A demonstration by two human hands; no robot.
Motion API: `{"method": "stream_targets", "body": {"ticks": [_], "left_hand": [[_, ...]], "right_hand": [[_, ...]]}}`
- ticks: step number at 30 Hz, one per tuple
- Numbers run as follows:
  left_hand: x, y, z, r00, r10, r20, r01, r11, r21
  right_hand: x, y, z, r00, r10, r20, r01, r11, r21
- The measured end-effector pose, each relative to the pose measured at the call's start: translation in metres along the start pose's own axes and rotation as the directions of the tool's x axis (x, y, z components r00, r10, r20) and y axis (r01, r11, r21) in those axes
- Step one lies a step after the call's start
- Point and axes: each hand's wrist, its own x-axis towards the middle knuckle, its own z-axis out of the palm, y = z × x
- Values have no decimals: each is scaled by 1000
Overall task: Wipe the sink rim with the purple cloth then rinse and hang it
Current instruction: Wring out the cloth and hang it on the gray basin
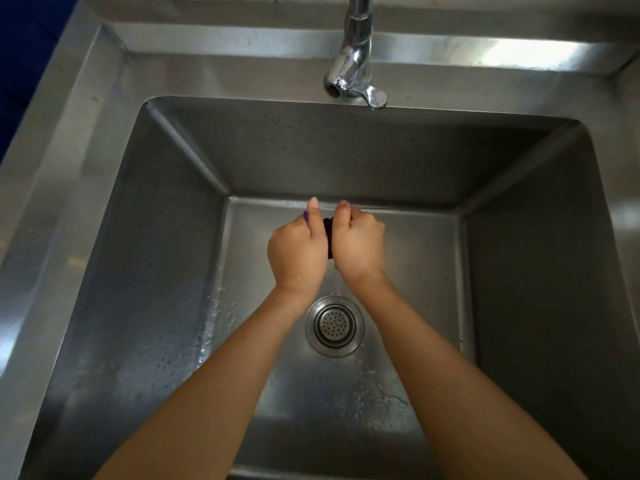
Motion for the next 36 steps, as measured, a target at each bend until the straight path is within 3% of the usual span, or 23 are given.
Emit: {"method": "stream_targets", "body": {"ticks": [5,12,17,20,22,23,24,26,28,30,32,34,36], "left_hand": [[7,4,-2,987,160,25,-162,980,114],[23,5,-4,989,100,107,-120,973,197],[13,-10,-2,994,104,20,-105,993,60],[21,-22,-3,993,-85,77,95,987,-133],[28,-22,-7,939,-303,162,340,887,-312],[31,-20,-9,885,-412,215,465,789,-402],[33,-16,-11,821,-492,291,571,678,-463],[36,-11,-17,684,-525,506,729,528,-437],[36,-7,-23,523,-426,738,826,469,-314],[31,-4,-26,455,-348,819,831,497,-251],[23,2,-26,541,-374,753,780,559,-282],[18,4,-22,720,-398,568,661,642,-388],[18,2,-14,832,-405,379,546,720,-428]], "right_hand": [[5,-4,3,994,113,-16,-111,990,84],[15,-11,4,965,221,138,-243,956,167],[26,-9,15,891,348,292,-418,881,224],[21,-16,5,847,325,419,-492,778,391],[10,-13,-4,923,136,359,-280,877,390],[6,-7,-8,956,-46,291,-40,958,284],[0,-2,-12,929,-265,258,237,962,134],[-4,7,-18,758,-538,370,608,788,-98],[1,7,-21,665,-623,411,727,666,-167],[8,2,-20,646,-690,327,761,617,-201],[13,-1,-17,663,-709,240,748,620,-237],[16,-3,-13,702,-690,177,706,640,-302],[17,-3,-10,720,-679,142,671,631,-389]]}}
